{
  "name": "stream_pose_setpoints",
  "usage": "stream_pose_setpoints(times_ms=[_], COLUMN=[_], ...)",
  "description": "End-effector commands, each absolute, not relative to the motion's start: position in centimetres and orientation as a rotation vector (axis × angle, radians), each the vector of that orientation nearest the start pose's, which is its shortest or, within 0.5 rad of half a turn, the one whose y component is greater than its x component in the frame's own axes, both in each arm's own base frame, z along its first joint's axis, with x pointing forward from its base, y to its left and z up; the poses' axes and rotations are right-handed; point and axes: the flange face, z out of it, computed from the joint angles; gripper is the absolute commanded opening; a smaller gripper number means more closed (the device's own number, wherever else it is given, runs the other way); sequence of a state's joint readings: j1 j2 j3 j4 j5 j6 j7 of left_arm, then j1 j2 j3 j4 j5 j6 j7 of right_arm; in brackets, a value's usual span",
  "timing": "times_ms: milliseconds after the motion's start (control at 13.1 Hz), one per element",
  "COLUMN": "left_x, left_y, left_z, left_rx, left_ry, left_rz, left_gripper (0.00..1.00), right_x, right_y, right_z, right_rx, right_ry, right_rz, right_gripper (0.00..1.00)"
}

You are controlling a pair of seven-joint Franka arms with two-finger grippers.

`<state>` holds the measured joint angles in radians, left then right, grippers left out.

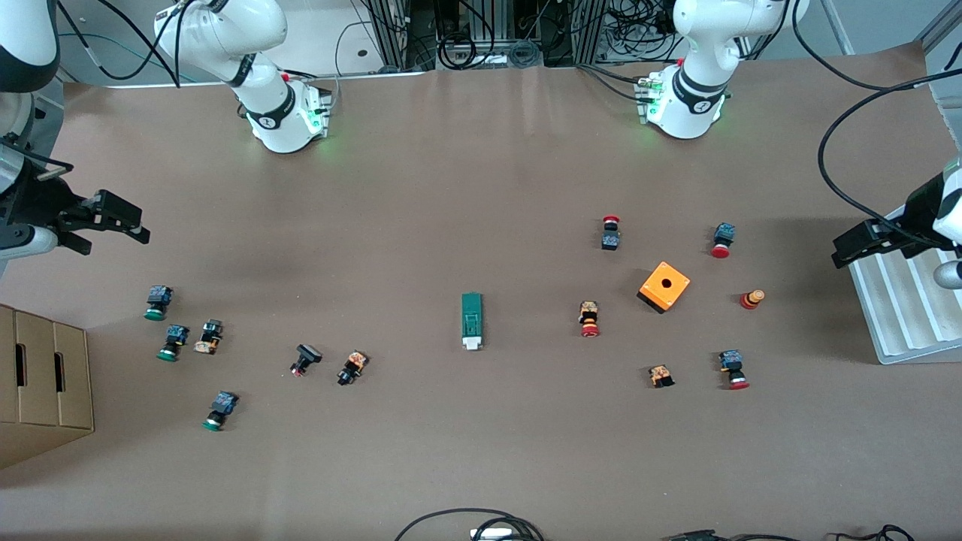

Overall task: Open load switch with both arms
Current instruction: 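Raise the left gripper from its rest pose toward the table middle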

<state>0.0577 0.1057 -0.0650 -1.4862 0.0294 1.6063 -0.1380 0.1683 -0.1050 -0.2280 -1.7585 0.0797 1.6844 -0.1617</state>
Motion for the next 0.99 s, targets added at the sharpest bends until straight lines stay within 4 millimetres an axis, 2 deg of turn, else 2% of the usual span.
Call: stream_pose_setpoints(times_ms=[0, 305, 611, 916], left_x=[58.8, 58.9, 59.0, 59.0], left_y=[0.3, 0.3, -2.1, -2.4], left_z=[61.5, 61.3, 61.0, 61.0], left_rx=[-3.119, -3.119, -3.110, -3.094], left_ry=[-0.213, -0.208, -0.145, -0.129], left_rz=[-0.048, -0.043, -0.036, -0.038], left_gripper=[1.00, 1.00, 1.00, 1.00], right_x=[52.1, 52.3, 53.1, 53.5], right_y=[-2.9, -2.9, -2.9, -2.9], right_z=[60.8, 60.8, 60.9, 61.1], right_rx=[-3.064, -3.067, -3.096, -3.104], right_ry=[-0.173, -0.170, -0.180, -0.177], right_rz=[-0.097, -0.113, -0.101, -0.109], right_gripper=[1.00, 1.00, 1.00, 1.00])
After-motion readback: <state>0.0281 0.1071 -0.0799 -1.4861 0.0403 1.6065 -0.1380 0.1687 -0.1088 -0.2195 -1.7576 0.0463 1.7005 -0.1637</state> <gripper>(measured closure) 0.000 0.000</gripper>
